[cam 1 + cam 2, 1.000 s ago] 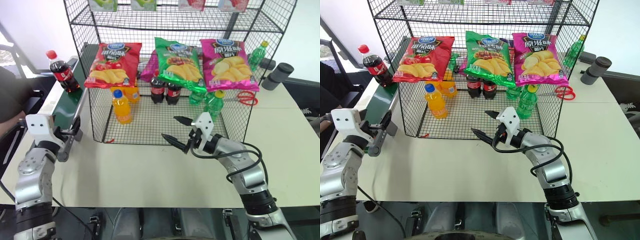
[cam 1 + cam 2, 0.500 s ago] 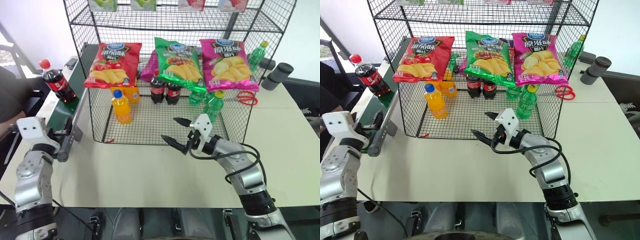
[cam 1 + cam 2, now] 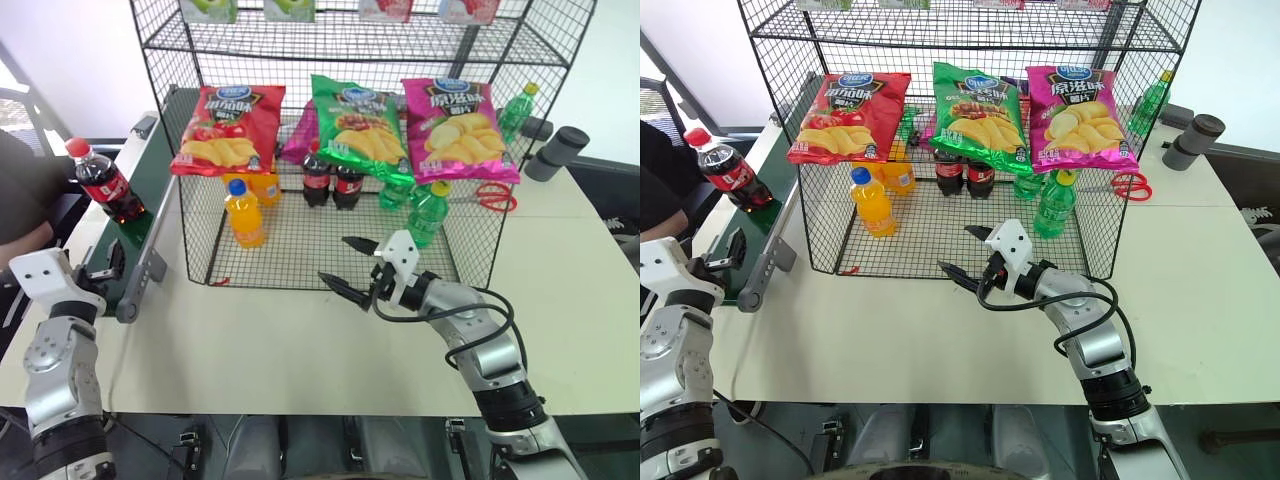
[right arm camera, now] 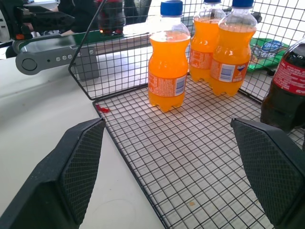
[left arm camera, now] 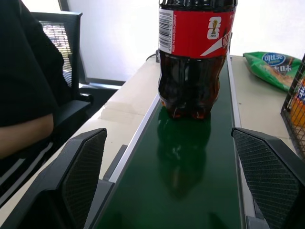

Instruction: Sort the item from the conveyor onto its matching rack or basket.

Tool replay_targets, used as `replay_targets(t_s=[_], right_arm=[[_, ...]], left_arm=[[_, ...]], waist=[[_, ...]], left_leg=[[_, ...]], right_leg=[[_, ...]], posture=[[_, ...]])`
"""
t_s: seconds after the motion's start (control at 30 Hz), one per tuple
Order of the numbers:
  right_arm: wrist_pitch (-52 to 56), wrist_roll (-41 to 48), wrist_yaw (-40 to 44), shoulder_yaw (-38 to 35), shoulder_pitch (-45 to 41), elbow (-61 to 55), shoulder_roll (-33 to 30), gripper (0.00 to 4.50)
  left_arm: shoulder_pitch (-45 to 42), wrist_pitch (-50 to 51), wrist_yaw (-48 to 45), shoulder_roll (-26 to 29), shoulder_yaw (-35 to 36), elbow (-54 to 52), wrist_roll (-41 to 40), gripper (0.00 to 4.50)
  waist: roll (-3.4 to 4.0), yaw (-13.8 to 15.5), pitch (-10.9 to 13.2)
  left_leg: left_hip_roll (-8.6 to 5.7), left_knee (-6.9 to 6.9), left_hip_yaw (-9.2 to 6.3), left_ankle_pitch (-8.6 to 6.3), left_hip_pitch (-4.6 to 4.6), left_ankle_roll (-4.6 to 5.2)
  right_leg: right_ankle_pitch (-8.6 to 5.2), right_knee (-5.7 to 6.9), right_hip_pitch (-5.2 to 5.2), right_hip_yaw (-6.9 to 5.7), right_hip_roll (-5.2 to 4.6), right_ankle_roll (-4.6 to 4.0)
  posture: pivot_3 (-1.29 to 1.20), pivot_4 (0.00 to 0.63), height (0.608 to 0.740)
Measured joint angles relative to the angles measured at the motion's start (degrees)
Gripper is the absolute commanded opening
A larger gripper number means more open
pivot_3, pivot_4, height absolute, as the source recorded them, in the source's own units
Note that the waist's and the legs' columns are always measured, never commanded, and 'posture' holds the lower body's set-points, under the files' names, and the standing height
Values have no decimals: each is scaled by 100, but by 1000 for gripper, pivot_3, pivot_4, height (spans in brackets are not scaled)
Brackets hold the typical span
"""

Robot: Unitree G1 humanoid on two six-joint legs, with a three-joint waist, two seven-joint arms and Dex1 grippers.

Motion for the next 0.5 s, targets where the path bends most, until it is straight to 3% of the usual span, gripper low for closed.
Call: replay_targets(t_s=[0.5], right_arm=[[0,1,-13,92,2,0,48,4385]], left_arm=[[-31,-85,59,13,-54,11,79,4500]], waist=[[0,-7,0]], left_leg=[[0,0,0,0,0,0]], right_leg=[[0,0,0,0,0,0]], posture=[[0,150,734]])
